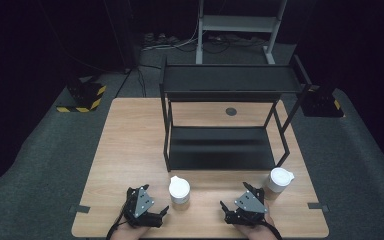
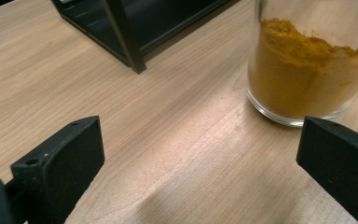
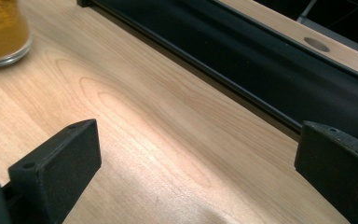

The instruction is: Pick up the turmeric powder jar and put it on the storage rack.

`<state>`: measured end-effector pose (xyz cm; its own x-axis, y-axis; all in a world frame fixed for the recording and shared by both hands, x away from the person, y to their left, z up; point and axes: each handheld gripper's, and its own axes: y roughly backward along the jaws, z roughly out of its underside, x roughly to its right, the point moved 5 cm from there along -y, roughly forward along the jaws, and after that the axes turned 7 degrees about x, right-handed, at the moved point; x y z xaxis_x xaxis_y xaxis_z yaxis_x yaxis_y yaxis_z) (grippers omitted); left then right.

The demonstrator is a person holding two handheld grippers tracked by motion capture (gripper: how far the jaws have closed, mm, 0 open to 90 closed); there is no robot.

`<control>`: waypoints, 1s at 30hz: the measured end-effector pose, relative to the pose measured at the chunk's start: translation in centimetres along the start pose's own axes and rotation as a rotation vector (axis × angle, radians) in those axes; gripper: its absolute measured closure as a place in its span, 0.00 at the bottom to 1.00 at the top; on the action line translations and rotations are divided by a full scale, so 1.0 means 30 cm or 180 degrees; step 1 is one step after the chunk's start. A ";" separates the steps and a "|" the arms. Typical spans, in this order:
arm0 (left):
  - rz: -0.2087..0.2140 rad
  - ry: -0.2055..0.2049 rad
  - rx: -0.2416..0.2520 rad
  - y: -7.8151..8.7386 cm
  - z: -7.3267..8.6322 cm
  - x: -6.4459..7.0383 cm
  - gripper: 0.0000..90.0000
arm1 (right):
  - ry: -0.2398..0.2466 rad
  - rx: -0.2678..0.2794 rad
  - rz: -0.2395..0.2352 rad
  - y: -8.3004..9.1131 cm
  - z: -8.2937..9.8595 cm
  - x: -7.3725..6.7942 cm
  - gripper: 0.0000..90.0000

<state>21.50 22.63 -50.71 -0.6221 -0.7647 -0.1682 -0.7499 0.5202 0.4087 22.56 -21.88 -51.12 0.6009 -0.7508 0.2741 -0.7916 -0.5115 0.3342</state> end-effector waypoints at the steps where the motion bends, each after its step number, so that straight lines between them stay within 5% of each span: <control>1: -0.0012 0.0021 0.0001 0.000 0.000 0.000 0.01 | 0.0012 -0.0008 -0.0017 0.000 -0.001 -0.001 0.00; 19: 0.0096 0.0259 0.0163 0.021 0.020 -0.037 0.01 | 0.0071 0.0003 -0.0073 0.000 -0.001 -0.001 0.00; 25: 0.0154 0.0333 0.0324 0.049 0.009 -0.049 0.01 | 0.0064 0.0015 -0.0089 0.001 0.001 0.002 0.00; 30: 0.0287 0.0342 0.0632 0.078 0.000 -0.045 0.00 | 0.0037 0.0022 -0.0107 0.002 0.002 0.007 0.00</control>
<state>20.60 24.88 -49.51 -0.6690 -0.7422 -0.0382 -0.7285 0.6447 0.2316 22.64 -22.09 -51.10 0.6285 -0.7283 0.2732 -0.7716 -0.5393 0.3374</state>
